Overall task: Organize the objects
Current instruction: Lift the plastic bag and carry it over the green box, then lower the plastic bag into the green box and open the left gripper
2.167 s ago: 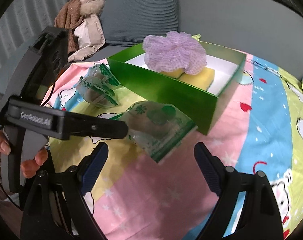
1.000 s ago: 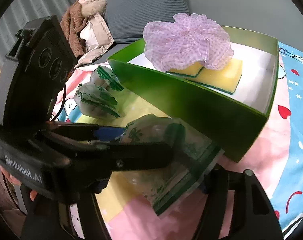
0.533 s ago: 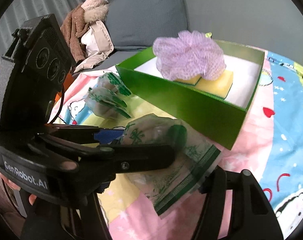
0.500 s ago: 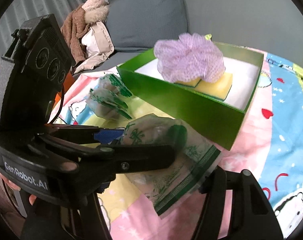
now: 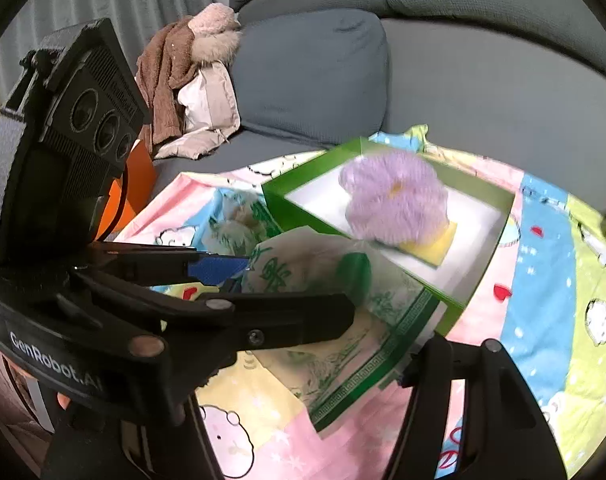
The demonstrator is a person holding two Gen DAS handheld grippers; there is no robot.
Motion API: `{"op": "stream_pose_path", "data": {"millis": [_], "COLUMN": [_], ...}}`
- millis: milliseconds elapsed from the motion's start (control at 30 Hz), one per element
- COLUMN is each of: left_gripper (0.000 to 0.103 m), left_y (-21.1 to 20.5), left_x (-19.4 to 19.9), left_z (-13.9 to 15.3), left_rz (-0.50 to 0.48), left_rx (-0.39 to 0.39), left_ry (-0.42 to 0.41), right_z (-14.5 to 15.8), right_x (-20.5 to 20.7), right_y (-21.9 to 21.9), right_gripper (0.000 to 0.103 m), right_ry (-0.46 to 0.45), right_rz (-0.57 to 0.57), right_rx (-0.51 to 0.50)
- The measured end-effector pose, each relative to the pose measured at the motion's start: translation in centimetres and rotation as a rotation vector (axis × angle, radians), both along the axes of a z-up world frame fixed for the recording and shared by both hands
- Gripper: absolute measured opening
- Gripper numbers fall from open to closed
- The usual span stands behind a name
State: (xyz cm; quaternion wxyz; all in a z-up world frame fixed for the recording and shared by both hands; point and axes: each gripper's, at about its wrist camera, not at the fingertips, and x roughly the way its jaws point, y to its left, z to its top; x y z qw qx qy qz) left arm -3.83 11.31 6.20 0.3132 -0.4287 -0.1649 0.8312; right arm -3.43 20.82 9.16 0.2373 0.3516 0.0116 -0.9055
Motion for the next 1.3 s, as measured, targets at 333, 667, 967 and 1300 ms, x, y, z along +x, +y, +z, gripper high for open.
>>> {"op": "stream_pose_path", "data": {"millis": [333, 667, 967, 1300], "left_gripper": [0.068, 0.068, 0.068, 0.068], "left_y": [-0.4, 0.6, 1.5, 2.2], "left_x": [-2.6, -6.3, -9.7, -12.3], "left_z": [2.8, 3.7, 2.4, 0.1], "left_rz": [0.012, -0.001, -0.004, 0.006], "left_rx": [0.008, -0.014, -0.032, -0.053], "left_ry": [0.059, 0.092, 0.066, 0.039], "right_z": [2.9, 4.0, 2.7, 0.3], "right_x": [-2.0, -5.3, -8.5, -11.7], "right_y": [-1.1, -0.4, 0.5, 1.5], "right_gripper": [0.062, 0.062, 0.062, 0.063], "right_ry": [0.073, 0.104, 0.082, 0.040], "right_rz": [-0.017, -0.052, -0.076, -0.101], "right_rx": [0.015, 0.001, -0.033, -0.064]}}
